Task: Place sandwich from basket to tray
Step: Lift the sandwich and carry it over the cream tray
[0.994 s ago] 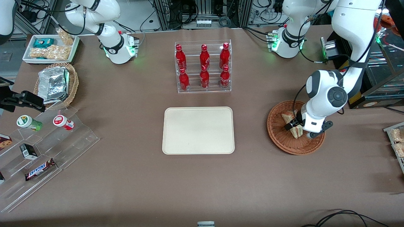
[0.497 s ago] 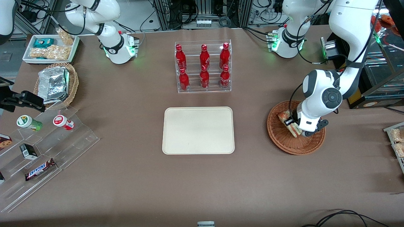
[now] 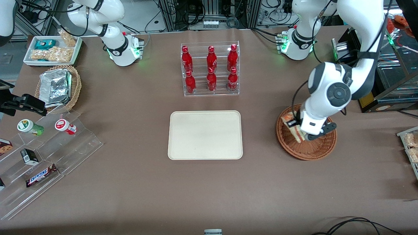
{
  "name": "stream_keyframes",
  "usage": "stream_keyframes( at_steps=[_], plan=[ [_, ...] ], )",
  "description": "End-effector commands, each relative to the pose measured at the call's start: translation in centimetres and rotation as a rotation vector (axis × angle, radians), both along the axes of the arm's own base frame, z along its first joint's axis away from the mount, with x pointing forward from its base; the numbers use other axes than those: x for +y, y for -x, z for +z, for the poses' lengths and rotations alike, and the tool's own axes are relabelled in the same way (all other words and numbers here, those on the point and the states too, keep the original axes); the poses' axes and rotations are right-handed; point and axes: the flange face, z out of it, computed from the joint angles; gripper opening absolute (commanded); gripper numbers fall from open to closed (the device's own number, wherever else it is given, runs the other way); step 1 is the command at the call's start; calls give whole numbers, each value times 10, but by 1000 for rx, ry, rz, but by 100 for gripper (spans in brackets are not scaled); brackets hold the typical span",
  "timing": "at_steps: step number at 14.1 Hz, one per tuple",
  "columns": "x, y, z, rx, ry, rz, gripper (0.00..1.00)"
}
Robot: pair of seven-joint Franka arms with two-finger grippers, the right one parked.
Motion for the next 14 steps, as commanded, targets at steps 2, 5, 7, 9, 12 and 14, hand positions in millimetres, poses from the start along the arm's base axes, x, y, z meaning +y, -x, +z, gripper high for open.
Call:
stream_keyframes(
  at_steps=[2,5,7,9,12,14],
  plan=[
    [-114,21,1,3,20,-169,2],
    [-203,27,-21,-30,81,-272,2],
    [-261,28,-38,-26,128,-302,2],
    [-305,28,-58,-22,173,-306,2],
    [-338,40,-82,-41,204,-330,6],
    [-352,52,-104,-45,210,-350,8]
  ],
)
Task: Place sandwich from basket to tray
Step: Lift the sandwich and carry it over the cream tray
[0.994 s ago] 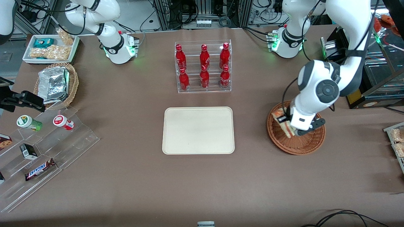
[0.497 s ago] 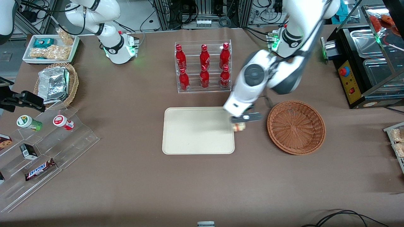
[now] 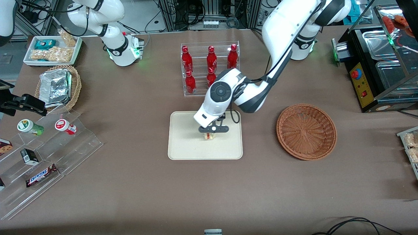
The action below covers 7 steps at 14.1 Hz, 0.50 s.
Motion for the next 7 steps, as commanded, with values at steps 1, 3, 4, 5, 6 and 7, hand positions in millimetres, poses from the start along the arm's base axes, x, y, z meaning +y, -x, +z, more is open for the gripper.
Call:
stream_keyframes(
  at_steps=[1,3,4,5,6,7],
  plan=[
    [-19,2,-18,-12,26,7,10],
    [-26,11,-24,-12,22,-5,12],
    [-25,10,-25,-12,20,-4,12],
    [-23,7,-23,-18,16,-10,12],
    [-18,4,-22,-19,10,-9,12],
    [-5,-8,-23,-17,2,0,11]
  ],
)
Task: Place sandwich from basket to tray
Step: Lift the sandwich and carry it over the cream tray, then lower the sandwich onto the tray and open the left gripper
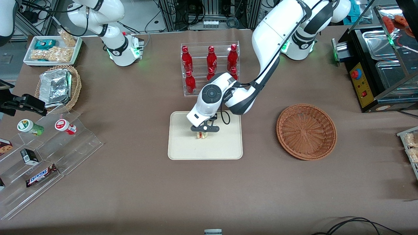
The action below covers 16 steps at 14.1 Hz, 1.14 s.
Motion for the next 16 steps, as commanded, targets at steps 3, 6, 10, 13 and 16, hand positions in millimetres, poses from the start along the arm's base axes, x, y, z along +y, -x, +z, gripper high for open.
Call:
stream_keyframes(
  at_steps=[3,6,10,13,16],
  plan=[
    [32,-31,3,15,-26,-32,12],
    [34,-33,0,16,-22,-22,17],
    [26,-29,-7,22,-17,23,34],
    [19,-28,-10,-6,10,32,41],
    [18,-28,-4,-4,6,81,71]
  ],
)
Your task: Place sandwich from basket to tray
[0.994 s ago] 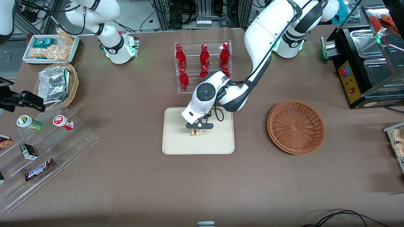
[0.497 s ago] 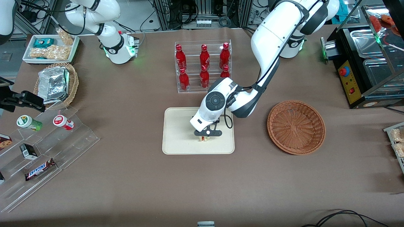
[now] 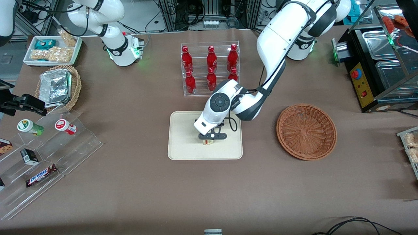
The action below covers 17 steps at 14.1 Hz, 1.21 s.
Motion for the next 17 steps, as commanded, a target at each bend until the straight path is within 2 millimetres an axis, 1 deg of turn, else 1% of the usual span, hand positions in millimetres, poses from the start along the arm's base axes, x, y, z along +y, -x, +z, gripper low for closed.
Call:
stream_keyframes(
  at_steps=[1,2,3,4,5,6,7,8,9,12,14,15,16,17],
  plan=[
    [-4,-4,10,-10,11,49,76],
    [-2,-8,21,-18,19,58,76],
    [1,-10,29,-20,24,66,79],
    [6,-13,37,-10,12,73,88],
    [8,-10,45,10,-13,73,100],
    [13,-9,60,24,-35,76,100],
    [24,-14,80,31,-45,90,100],
    [41,-23,101,39,-54,112,100],
    [62,-30,128,49,-72,128,100],
    [111,-27,192,111,-155,135,100],
    [155,-32,234,132,-185,182,100],
    [175,-31,250,146,-199,173,100],
    [203,-31,269,165,-210,132,100],
    [237,-34,285,189,-217,101,100]
  ],
)
